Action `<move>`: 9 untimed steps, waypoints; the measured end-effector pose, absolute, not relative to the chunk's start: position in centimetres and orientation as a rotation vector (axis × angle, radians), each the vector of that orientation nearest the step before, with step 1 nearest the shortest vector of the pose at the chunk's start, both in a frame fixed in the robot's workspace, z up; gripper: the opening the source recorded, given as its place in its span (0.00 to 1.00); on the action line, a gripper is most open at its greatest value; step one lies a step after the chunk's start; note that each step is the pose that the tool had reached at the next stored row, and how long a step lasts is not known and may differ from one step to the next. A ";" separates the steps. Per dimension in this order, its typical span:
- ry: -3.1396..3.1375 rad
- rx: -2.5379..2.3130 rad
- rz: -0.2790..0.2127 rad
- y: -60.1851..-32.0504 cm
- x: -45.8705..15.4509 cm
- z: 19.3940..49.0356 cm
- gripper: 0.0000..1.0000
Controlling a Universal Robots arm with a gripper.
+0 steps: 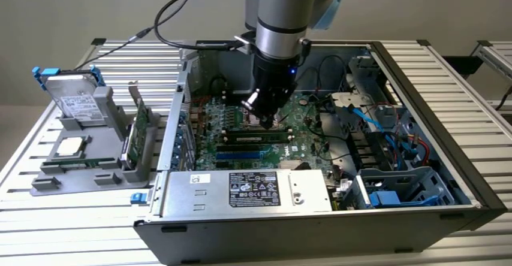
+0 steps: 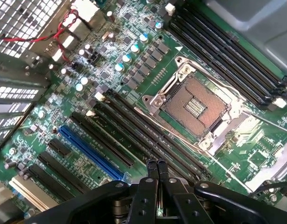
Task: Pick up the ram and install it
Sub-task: 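Press down the ram until it locks into place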
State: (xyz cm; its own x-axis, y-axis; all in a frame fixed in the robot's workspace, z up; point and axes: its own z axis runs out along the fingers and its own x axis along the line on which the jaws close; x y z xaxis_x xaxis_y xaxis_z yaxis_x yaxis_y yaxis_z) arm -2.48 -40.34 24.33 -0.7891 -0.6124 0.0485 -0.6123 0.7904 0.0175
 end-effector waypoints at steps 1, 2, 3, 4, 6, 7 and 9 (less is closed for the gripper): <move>-2.931 0.979 -0.002 -40.3 -2.5 24.3 0.10; -2.938 0.956 -0.002 -40.3 -2.5 24.3 0.10; -2.945 0.934 -0.003 -40.3 -2.5 24.3 0.10; -2.952 0.912 -0.004 -40.3 -2.5 24.3 0.10; -2.966 0.868 -0.005 -40.3 -2.5 24.2 0.10; -2.972 0.846 -0.005 -40.3 -2.5 24.2 0.10; -2.985 0.801 -0.007 -40.3 -2.5 24.2 0.10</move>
State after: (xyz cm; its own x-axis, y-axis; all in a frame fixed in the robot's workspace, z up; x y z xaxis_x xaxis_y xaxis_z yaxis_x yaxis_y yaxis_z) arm -2.48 -40.34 24.18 -0.8645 -0.5003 0.0485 -0.5001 0.8658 0.0174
